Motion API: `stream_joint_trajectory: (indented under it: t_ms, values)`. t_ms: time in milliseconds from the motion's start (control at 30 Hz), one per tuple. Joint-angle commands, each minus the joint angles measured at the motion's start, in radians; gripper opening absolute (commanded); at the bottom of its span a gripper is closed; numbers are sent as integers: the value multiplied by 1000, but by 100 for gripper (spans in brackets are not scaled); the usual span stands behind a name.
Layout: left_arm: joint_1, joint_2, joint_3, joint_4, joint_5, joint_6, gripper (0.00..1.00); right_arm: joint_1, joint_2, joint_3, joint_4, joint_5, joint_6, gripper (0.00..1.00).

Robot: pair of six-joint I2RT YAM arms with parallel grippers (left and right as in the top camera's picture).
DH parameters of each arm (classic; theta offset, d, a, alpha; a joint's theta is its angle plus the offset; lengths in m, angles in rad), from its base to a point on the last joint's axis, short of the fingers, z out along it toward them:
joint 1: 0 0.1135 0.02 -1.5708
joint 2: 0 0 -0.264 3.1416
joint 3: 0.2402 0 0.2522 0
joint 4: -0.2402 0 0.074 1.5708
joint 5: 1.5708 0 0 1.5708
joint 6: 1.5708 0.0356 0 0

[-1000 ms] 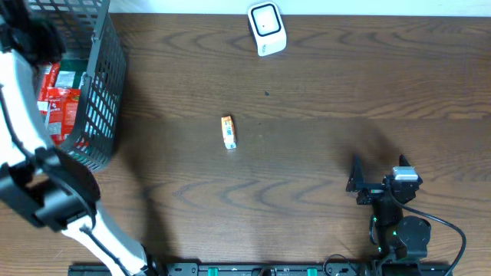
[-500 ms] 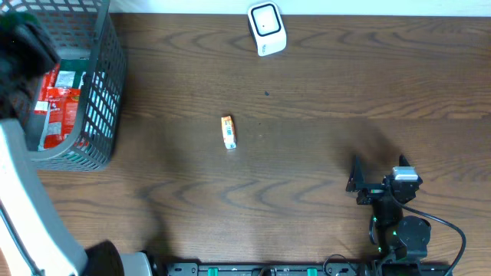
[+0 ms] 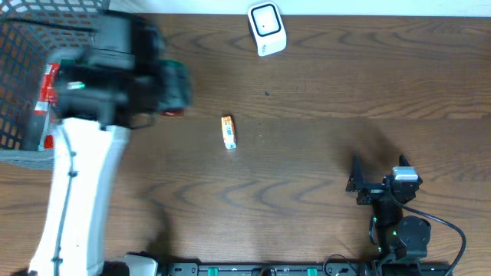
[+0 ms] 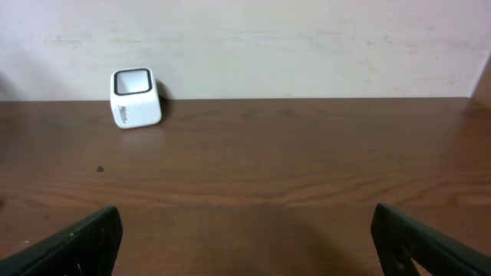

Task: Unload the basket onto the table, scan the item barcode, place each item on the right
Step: 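Carry the jar out and set it beside the orange pack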

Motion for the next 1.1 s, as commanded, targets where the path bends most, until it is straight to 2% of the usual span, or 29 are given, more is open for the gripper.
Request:
stream_joint_trajectory:
  t_ms: [0, 267, 433, 800, 1067]
  values:
    - [-143, 1, -126, 105, -17, -104, 61, -8, -4, -2, -4, -4, -4, 99]
    - [-386, 13, -476, 492, -126, -266, 61, -8, -4, -2, -4, -4, -4, 99]
    - [-489, 82, -607, 671, -166, -338, 61, -8, -4, -2, -4, -4, -4, 99]
    - [-560, 331, -620, 741, -340, -462, 61, -8, -4, -2, -4, -4, -4, 99]
    - [-560, 396, -620, 780, -346, -462, 63, -8, -4, -2, -4, -4, -4, 99]
